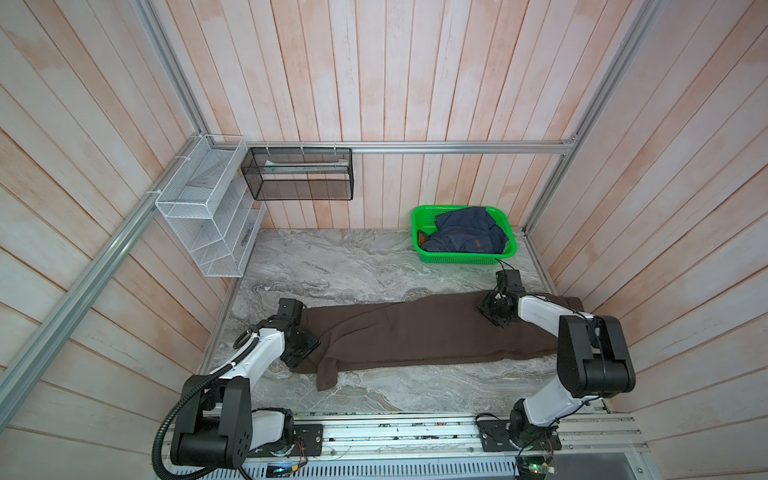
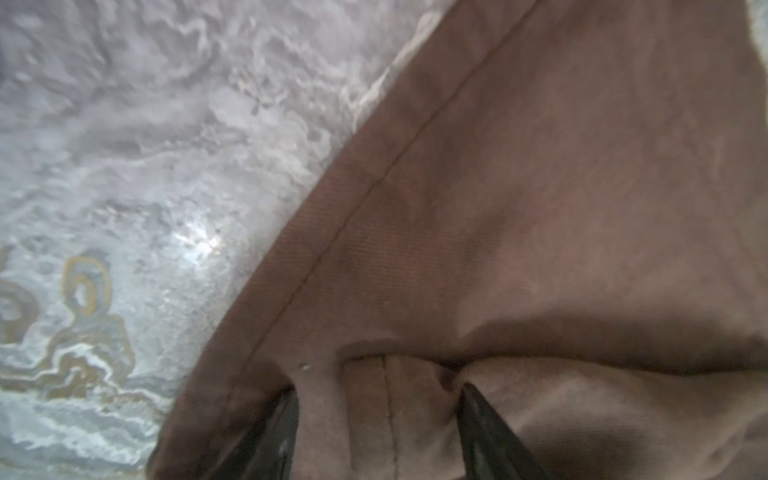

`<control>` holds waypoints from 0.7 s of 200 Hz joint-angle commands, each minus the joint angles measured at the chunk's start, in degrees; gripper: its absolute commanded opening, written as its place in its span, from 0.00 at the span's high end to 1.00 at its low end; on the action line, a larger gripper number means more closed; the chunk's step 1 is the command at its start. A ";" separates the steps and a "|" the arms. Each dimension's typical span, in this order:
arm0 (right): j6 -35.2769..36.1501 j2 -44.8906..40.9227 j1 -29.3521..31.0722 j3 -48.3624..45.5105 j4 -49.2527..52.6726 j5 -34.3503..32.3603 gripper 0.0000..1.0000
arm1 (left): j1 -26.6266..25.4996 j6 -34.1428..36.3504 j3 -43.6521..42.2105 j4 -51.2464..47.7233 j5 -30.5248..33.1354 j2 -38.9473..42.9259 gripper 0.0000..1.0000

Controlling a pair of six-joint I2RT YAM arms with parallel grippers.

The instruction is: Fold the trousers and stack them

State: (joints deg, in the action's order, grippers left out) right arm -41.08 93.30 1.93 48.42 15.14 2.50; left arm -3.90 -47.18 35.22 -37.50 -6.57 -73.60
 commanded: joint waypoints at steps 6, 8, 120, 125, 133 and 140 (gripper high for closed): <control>0.56 1.84 -0.74 -1.84 4.80 -1.42 0.62 | -0.14 -2.88 -2.04 5.02 -2.94 1.76 0.47; 0.56 1.88 -0.78 -1.78 4.81 -1.44 0.62 | -0.18 -3.02 -2.12 5.32 -3.10 1.83 0.49; 1.07 0.77 -0.70 -2.19 5.32 -1.00 0.62 | 0.03 5.70 14.44 -1.19 7.53 3.90 1.00; 1.09 0.64 -0.70 -2.19 5.34 -1.01 0.62 | 0.03 6.88 15.62 -1.45 7.91 2.90 1.00; 1.18 0.54 -0.69 -2.19 5.43 -1.15 0.62 | 0.10 8.13 17.39 -2.20 8.69 1.05 1.00; 1.18 0.33 -0.66 -2.19 5.58 -1.18 0.62 | 0.09 9.05 18.72 -2.73 9.40 -0.68 1.00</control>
State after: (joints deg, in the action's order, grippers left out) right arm -40.47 93.21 1.80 48.42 15.18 2.85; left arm -4.12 -44.27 49.47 -37.04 -2.48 -69.87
